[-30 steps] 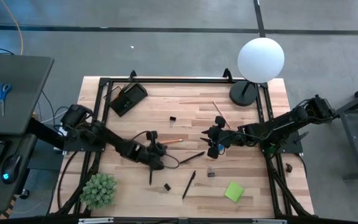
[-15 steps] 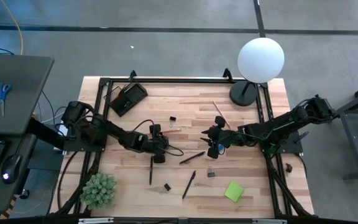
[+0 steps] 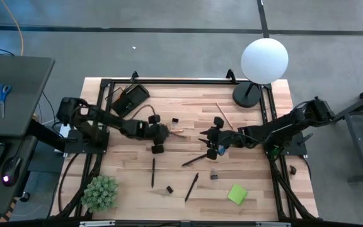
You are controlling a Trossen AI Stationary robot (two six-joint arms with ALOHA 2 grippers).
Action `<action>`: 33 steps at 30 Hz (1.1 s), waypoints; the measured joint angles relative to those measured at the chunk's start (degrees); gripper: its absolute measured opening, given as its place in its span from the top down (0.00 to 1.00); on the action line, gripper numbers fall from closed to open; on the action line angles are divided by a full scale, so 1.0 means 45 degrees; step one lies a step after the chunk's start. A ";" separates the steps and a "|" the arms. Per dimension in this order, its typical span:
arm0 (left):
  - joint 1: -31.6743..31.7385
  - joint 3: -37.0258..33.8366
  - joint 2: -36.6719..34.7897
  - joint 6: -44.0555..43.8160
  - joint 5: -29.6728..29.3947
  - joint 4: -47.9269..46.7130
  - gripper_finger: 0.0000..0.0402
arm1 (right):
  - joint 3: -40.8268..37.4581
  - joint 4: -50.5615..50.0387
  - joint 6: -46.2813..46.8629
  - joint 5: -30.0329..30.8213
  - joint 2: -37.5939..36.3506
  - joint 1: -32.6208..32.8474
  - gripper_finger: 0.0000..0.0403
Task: Pick and place office supplies into organizer
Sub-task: Put the orange pencil into the black desk organizer
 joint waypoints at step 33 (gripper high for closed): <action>-0.1484 -0.1441 0.0622 -0.1753 -0.1460 0.4198 0.99 | 0.0010 0.4006 -0.0347 -0.2183 0.2430 -0.1109 0.71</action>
